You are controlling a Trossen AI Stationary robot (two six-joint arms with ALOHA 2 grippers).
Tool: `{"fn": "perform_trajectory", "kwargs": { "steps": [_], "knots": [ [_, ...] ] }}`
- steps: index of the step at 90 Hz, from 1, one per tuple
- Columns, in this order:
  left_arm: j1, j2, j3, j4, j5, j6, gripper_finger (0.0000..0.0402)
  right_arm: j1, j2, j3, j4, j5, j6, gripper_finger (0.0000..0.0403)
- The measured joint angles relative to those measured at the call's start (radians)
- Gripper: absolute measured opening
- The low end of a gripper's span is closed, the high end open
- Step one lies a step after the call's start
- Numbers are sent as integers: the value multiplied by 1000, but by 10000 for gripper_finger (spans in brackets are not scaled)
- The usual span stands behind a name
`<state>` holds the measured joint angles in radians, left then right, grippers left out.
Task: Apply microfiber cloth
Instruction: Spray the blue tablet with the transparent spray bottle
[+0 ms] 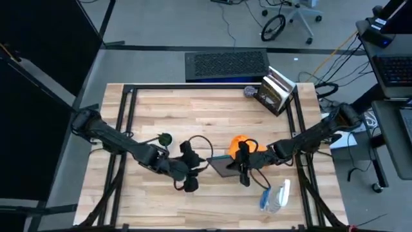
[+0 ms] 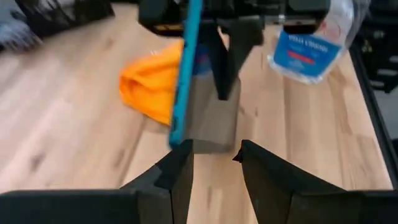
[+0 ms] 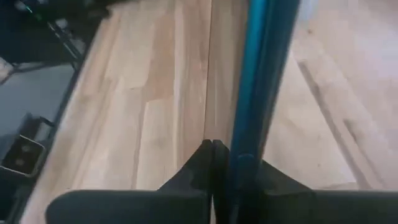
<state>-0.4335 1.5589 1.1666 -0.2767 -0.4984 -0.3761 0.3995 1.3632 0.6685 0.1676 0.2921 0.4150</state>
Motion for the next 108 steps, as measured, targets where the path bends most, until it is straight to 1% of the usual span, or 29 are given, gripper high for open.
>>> {"fn": "perform_trajectory", "kwargs": {
  "steps": [20,29,35,45,58,73,81,100,108],
  "knots": [
    [0,-2,0,6,-38,19,118,-1,-130,2,12,70,-103,14],
    [11,-2,0,17,-42,19,118,-2,-165,2,30,87,-159,14],
    [19,-2,0,40,-42,22,118,-5,-171,2,80,103,-202,14],
    [38,-2,0,129,-42,24,118,-5,-163,2,174,103,-269,15],
    [50,-2,0,207,-41,54,118,1,-150,3,274,81,-333,15],
    [61,-2,0,273,-7,78,117,2,-150,4,302,68,-350,15],
    [67,-2,0,312,25,101,104,2,-150,4,316,68,-355,15],
    [83,21,-1,393,82,106,47,2,-148,5,376,42,-405,15],
    [87,37,-1,409,114,151,29,2,-140,5,394,37,-417,15]
  ]
}}
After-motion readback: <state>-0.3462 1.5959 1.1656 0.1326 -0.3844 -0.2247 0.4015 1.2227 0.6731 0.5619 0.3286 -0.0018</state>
